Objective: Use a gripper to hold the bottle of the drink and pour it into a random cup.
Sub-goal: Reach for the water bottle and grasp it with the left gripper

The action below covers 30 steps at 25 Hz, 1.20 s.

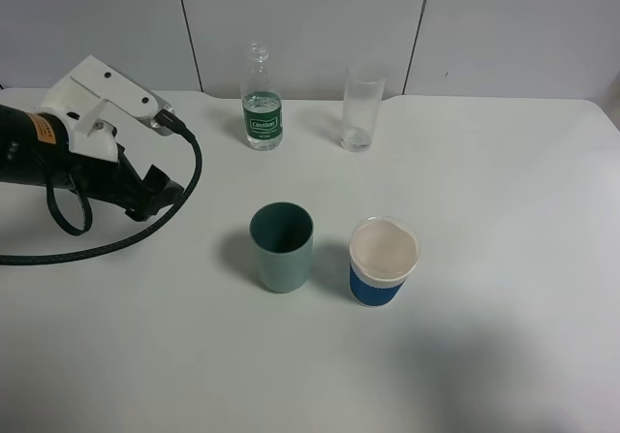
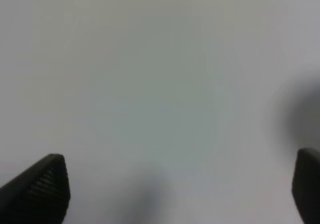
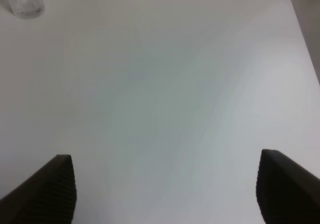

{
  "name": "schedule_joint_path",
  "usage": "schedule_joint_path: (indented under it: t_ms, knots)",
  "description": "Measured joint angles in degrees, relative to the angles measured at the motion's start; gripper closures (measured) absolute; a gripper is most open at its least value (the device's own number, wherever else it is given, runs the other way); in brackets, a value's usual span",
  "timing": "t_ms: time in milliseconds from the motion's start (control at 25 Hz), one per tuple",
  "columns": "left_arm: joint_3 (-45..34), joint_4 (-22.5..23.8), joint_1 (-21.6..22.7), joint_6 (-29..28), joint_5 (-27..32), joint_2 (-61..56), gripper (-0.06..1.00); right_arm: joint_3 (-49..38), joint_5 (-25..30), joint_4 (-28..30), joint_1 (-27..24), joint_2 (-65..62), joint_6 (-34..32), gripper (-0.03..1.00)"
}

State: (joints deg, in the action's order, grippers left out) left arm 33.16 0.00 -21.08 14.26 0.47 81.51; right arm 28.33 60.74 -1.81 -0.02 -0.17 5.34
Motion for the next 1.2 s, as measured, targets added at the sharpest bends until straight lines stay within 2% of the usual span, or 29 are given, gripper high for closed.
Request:
schedule_joint_path:
  t_ms: [520,880,1200]
  knots:
    - [0.0,0.8,0.0,-0.8,-22.4,9.4,0.07,0.0,0.0,0.0,0.0,0.0,0.0,0.23]
    - [0.1,6.0,0.0,-7.3,-34.9,16.8,0.1,0.0,0.0,0.0,0.0,0.0,0.0,0.23]
    - [0.1,6.3,0.0,-9.4,-45.5,19.4,0.11,0.0,0.0,0.0,0.0,0.0,0.0,0.23]
